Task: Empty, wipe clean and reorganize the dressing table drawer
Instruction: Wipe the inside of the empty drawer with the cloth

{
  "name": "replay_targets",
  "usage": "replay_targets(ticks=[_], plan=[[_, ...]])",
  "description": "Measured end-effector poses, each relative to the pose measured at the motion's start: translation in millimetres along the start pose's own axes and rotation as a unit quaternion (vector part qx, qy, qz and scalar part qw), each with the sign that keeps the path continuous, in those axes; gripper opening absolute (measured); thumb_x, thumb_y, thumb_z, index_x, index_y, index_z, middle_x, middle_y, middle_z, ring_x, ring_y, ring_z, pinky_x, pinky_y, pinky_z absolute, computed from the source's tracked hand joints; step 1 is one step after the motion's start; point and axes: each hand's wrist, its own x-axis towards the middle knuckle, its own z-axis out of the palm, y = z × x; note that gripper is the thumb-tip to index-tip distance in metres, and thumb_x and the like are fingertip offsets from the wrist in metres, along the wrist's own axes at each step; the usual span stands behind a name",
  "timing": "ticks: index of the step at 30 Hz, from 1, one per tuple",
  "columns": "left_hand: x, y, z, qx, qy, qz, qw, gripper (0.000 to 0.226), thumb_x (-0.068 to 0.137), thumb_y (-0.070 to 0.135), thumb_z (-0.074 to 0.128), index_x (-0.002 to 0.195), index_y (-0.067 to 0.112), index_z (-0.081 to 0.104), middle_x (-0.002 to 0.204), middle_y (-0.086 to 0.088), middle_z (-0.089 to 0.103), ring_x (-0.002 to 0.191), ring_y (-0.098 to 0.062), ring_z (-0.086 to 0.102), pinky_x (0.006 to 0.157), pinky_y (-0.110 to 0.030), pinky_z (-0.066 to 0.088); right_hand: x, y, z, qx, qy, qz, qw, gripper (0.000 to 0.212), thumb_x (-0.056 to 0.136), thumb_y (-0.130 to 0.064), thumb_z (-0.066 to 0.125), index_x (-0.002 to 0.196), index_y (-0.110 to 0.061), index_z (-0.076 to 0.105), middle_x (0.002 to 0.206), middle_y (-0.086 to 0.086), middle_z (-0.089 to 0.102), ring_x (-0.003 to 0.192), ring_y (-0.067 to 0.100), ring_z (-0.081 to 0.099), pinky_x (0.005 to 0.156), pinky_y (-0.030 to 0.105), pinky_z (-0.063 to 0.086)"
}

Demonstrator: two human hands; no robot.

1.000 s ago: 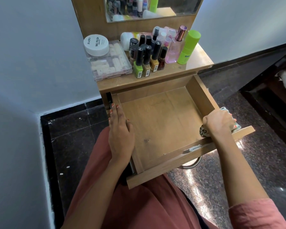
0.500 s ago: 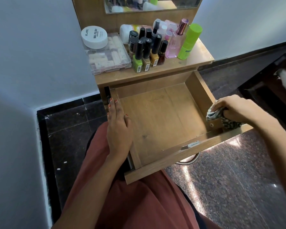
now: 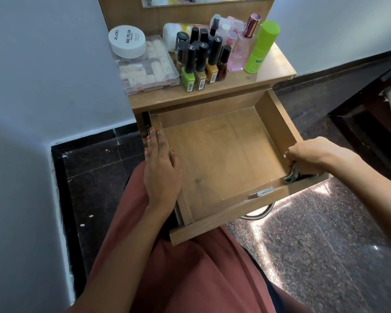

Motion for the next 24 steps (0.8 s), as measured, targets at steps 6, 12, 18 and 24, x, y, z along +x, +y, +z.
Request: replay_targets(ticks=[6,12,18,24], plan=[[0.6,-2.7,2.2,-0.007,0.002,0.004,1.000,0.055,0.097,0.019,0.033,0.147,0.018,0.009,0.156,0.002,0.005,0.141,-0.021,0.021,0.094,-0.047,0.049,-10.2,-46.0,-3.5,-0.052,0.083,-0.141,0.985,0.030,0.086,-0.018,0.048,0.102,-0.036,0.066,0.101,-0.008,0.068,0.089,0.014,0.063,0.061,0.018,0.042],[-1.1,-0.2,-1.0,-0.002,0.001,0.005,1.000,0.053,0.097,0.019,0.033,0.146,0.016,0.013,0.156,-0.001,0.007,0.142,-0.018,0.012,0.098,-0.046,0.046,-15.1,-43.9,0.1,-0.016,0.076,-0.085,0.993,0.024,0.086,-0.019,0.052,0.098,-0.033,0.068,0.106,-0.005,0.068,0.100,0.017,0.062,0.068,0.024,0.041],[-1.7,0.6,0.9,-0.010,0.006,-0.002,1.000,0.053,0.097,0.019,0.033,0.146,0.016,0.012,0.156,-0.001,0.007,0.139,-0.010,0.007,0.102,-0.045,0.044,-12.1,-20.2,-4.3,0.023,0.054,-0.015,0.998,0.029,0.085,-0.012,0.052,0.102,-0.029,0.067,0.109,0.000,0.066,0.094,0.020,0.063,0.068,0.025,0.041],[-3.2,4.0,0.0,-0.014,0.006,-0.006,1.000,0.053,0.098,0.019,0.033,0.146,0.015,0.011,0.156,-0.001,0.006,0.141,-0.013,0.008,0.108,-0.043,0.037,-19.5,-68.1,-8.7,0.084,0.065,-0.150,0.983,0.027,0.086,-0.010,0.051,0.093,-0.026,0.071,0.099,-0.007,0.070,0.083,0.013,0.063,0.067,0.024,0.052]])
